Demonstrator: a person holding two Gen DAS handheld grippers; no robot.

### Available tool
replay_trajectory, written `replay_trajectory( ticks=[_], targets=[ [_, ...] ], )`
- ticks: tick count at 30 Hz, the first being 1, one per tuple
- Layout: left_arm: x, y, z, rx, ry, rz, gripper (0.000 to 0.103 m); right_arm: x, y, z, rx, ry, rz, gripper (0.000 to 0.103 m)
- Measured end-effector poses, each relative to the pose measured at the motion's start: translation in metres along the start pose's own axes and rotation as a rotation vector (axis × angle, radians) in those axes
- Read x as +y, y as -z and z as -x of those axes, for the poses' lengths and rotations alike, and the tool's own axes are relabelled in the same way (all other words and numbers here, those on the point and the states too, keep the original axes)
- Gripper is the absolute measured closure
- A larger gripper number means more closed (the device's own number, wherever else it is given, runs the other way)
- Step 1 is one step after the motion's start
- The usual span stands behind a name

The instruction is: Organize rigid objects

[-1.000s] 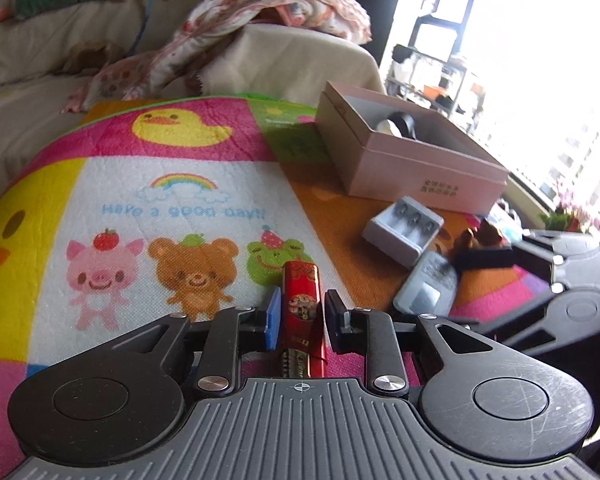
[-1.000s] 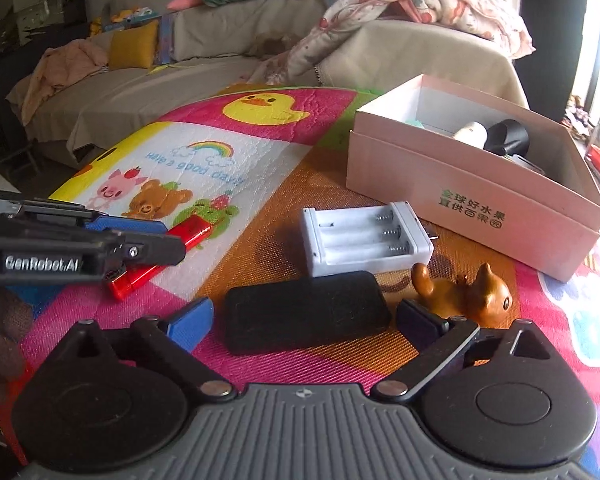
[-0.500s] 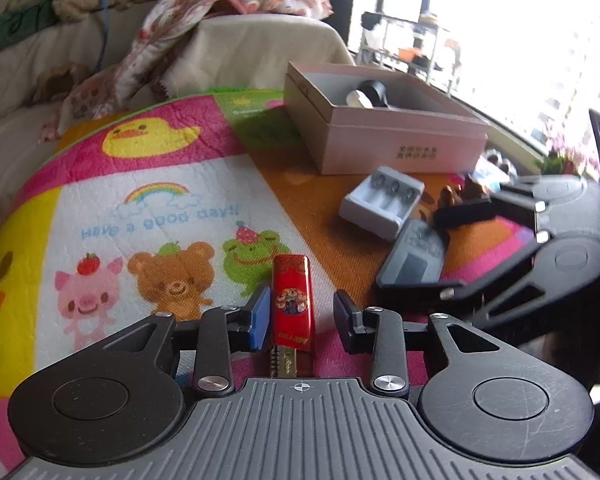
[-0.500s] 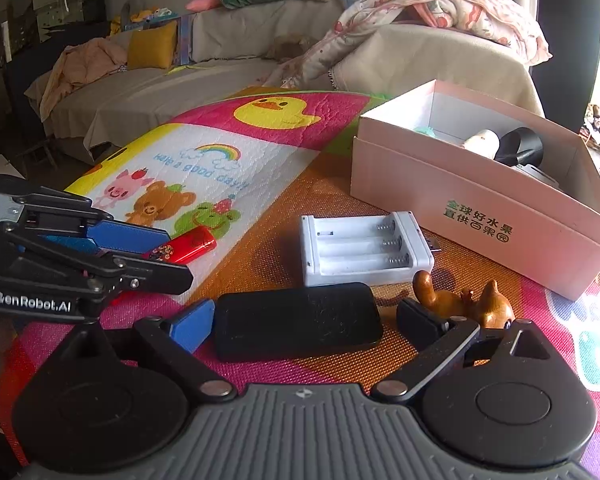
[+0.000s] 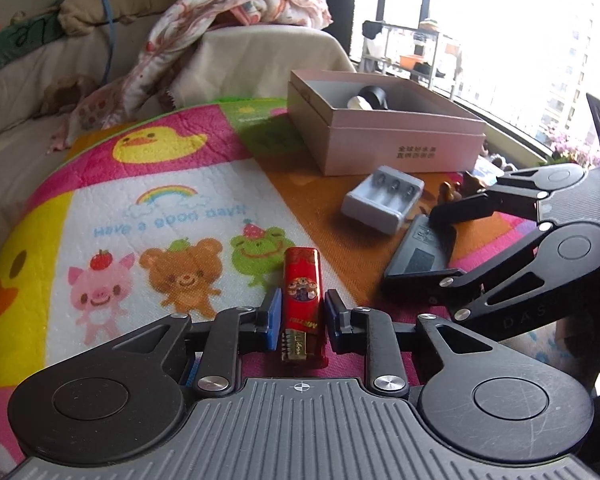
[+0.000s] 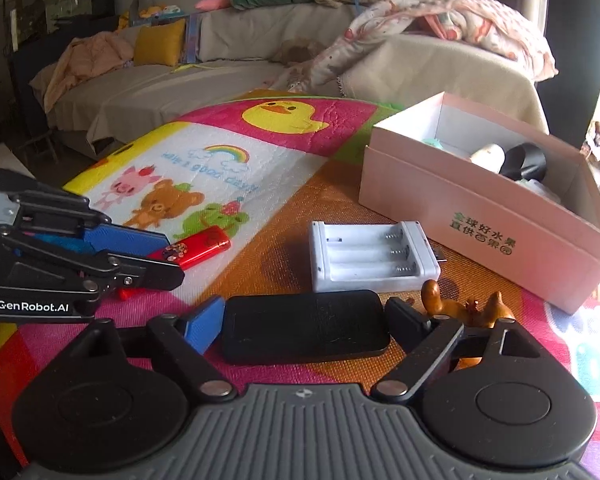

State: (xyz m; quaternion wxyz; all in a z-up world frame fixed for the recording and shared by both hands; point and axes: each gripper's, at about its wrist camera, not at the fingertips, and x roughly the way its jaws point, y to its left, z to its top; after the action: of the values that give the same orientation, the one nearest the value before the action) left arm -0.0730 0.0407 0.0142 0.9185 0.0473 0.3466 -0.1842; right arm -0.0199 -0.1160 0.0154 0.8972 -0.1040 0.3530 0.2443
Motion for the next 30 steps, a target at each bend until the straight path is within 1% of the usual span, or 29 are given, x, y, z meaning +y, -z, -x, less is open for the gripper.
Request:
replay_trajectory(
  ticks=[3, 7, 10, 12, 14, 15, 17, 20, 22, 23, 25, 27, 30],
  targets=[
    [-0.01, 0.006, 0.008, 0.009, 0.021, -0.02, 0.076, 0.0, 0.005, 0.012, 0.02, -0.013, -0.001, 0.016],
    [-0.028, 0.015, 0.019, 0.017, 0.049, -0.052, 0.076, -0.003, 0.022, 0.045, 0.003, -0.002, 0.006, 0.016],
    [-0.041, 0.016, 0.024, 0.012, 0.07, -0.072, 0.076, -0.011, 0.034, 0.072, -0.021, 0.028, 0.005, 0.016],
    [-0.047, 0.006, 0.026, -0.001, 0.085, -0.085, 0.076, -0.018, 0.037, 0.089, -0.045, 0.063, 0.003, 0.016],
    [-0.052, -0.017, 0.03, -0.038, 0.097, -0.121, 0.077, -0.027, 0.034, 0.105, -0.085, 0.097, -0.005, 0.016],
    [-0.054, -0.033, 0.034, -0.071, 0.1, -0.138, 0.077, -0.032, 0.028, 0.114, -0.113, 0.111, -0.013, 0.016],
    [-0.055, -0.072, 0.048, -0.17, 0.105, -0.154, 0.077, -0.044, 0.01, 0.136, -0.198, 0.153, -0.021, 0.016],
    [-0.053, -0.135, 0.065, -0.338, 0.119, -0.164, 0.077, -0.066, -0.025, 0.168, -0.355, 0.231, -0.057, 0.016],
    [-0.052, -0.174, 0.061, -0.401, 0.121, -0.154, 0.077, -0.08, -0.049, 0.182, -0.445, 0.279, -0.083, 0.016],
    [-0.05, -0.19, 0.054, -0.412, 0.133, -0.145, 0.077, -0.085, -0.06, 0.183, -0.47, 0.299, -0.09, 0.016],
    [-0.046, -0.218, 0.031, -0.408, 0.164, -0.11, 0.077, -0.097, -0.08, 0.176, -0.479, 0.323, -0.104, 0.016],
    [-0.041, -0.233, 0.002, -0.383, 0.171, -0.083, 0.077, -0.106, -0.093, 0.158, -0.45, 0.333, -0.11, 0.016],
    [-0.031, -0.24, -0.039, -0.336, 0.181, -0.046, 0.077, -0.118, -0.1, 0.119, -0.375, 0.337, -0.111, 0.016]
  ],
)
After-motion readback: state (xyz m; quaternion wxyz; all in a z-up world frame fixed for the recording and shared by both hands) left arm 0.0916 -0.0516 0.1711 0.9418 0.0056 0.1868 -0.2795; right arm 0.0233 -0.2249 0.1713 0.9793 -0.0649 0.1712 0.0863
